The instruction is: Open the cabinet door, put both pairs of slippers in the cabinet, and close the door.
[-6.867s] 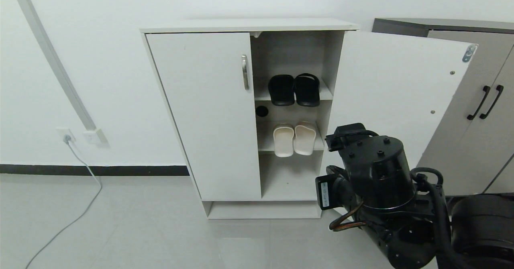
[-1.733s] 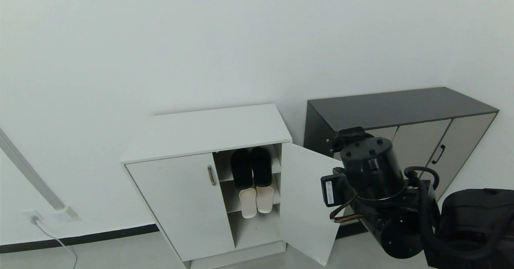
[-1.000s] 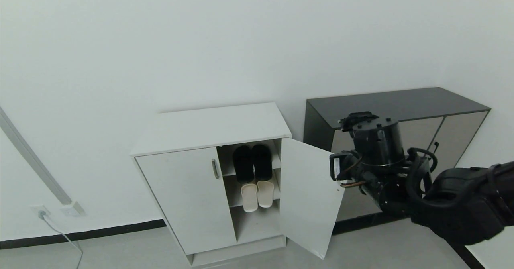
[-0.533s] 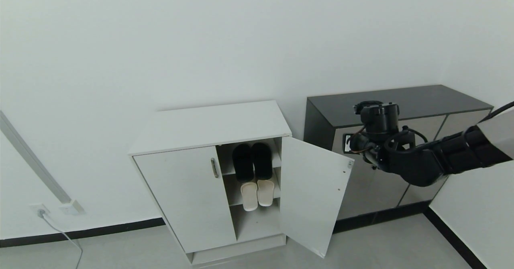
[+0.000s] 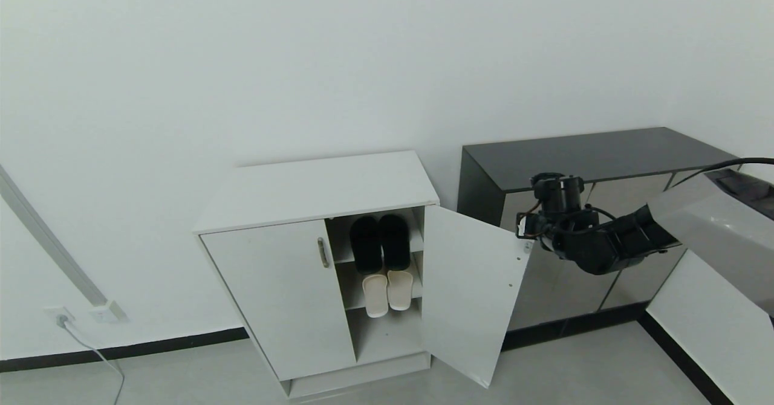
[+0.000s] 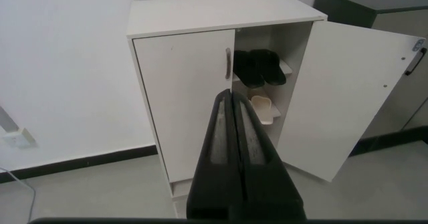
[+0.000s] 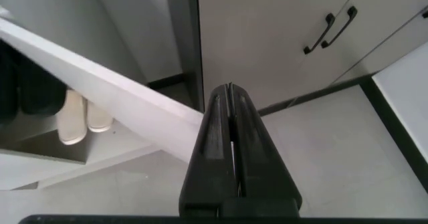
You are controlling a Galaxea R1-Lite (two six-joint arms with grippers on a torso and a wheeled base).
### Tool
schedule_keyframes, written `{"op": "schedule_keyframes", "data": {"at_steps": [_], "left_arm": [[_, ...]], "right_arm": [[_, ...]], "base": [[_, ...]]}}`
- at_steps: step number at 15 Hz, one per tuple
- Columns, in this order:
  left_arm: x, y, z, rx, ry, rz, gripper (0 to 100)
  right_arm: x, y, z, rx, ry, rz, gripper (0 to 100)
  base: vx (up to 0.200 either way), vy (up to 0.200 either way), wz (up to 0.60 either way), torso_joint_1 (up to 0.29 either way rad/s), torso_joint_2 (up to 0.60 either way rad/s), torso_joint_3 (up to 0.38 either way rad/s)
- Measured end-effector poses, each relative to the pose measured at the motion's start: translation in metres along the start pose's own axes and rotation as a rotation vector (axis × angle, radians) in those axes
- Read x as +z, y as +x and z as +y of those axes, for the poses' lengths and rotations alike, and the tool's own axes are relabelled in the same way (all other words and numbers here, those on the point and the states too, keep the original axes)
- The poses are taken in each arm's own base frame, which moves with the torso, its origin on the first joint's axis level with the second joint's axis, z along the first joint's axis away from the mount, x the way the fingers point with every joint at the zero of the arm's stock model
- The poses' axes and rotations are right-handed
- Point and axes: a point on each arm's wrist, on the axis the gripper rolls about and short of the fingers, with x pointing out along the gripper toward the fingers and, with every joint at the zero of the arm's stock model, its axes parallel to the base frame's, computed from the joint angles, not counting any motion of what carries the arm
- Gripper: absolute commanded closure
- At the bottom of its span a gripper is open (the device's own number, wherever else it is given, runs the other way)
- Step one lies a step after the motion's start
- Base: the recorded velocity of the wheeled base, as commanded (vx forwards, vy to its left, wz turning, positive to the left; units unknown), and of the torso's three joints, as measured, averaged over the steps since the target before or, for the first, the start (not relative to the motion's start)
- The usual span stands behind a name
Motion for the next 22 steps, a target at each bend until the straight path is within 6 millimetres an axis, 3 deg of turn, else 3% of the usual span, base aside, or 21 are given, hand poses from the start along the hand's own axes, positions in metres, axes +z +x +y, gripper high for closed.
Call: {"op": "schedule_keyframes", "data": {"at_steps": [6,14,18,22], "left_arm": [[0.0,0.0,0.0,0.001,-0.001,0.0,100],[0.0,0.0,0.0,0.001,-0.001,0.0,100],[0.0,0.0,0.0,0.0,-0.003,0.0,100],[0.0,0.0,0.0,0.001,-0.003,0.0,100]], "right_arm": [[-0.02,0.029,-0.003,-0.023,0.006,0.005,100],[-0.036,0.032,0.004,-0.013,-0.013,0.037,100],[-0.049,0.006,0.028,0.047,-0.048,0.066,100],[-0.066,-0.046,0.069,0.181,-0.092,0.046,100]], "base": [[0.0,0.0,0.0,0.0,0.0,0.0],[0.0,0.0,0.0,0.0,0.0,0.0],[0.0,0.0,0.0,0.0,0.0,0.0],[0.0,0.0,0.0,0.0,0.0,0.0]]}}
